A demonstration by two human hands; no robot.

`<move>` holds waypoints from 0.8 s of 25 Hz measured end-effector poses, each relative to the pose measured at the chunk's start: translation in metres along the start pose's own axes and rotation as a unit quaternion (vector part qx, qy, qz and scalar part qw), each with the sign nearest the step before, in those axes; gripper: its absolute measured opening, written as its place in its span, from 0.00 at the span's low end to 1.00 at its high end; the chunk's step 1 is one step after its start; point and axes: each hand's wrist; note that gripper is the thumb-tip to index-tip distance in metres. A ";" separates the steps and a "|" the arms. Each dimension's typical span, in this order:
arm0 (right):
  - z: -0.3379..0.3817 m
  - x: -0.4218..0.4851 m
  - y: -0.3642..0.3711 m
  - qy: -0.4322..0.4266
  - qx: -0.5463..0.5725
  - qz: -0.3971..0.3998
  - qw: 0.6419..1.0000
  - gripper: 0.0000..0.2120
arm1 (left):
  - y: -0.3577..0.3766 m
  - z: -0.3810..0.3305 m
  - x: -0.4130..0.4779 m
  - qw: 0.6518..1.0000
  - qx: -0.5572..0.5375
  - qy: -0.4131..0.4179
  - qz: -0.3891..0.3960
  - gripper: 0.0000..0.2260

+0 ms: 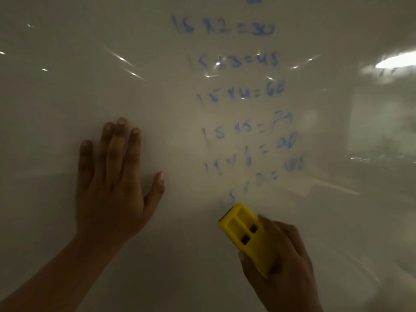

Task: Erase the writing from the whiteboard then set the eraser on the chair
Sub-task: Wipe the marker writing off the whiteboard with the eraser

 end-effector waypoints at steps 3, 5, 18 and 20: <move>-0.001 0.009 0.007 0.005 -0.035 -0.005 0.999 0.30 | 0.001 0.002 0.003 1.000 0.002 0.004 -0.010 0.33; 0.004 0.010 0.018 -0.040 -0.058 0.020 0.997 0.29 | 0.004 0.002 0.000 1.000 0.011 0.002 -0.012 0.33; -0.029 0.054 0.007 0.000 -0.012 -0.026 1.000 0.26 | 0.005 0.000 0.000 0.999 0.017 -0.007 -0.030 0.33; -0.023 0.050 0.012 -0.051 -0.019 0.005 0.999 0.24 | 0.005 -0.001 -0.001 0.999 0.019 -0.010 -0.027 0.33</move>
Point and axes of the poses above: each hand's wrist, its own x-axis towards the middle knuckle, its own y-axis out of the palm, z = x × y, and after that the axes turned 8 degrees about y, right-handed
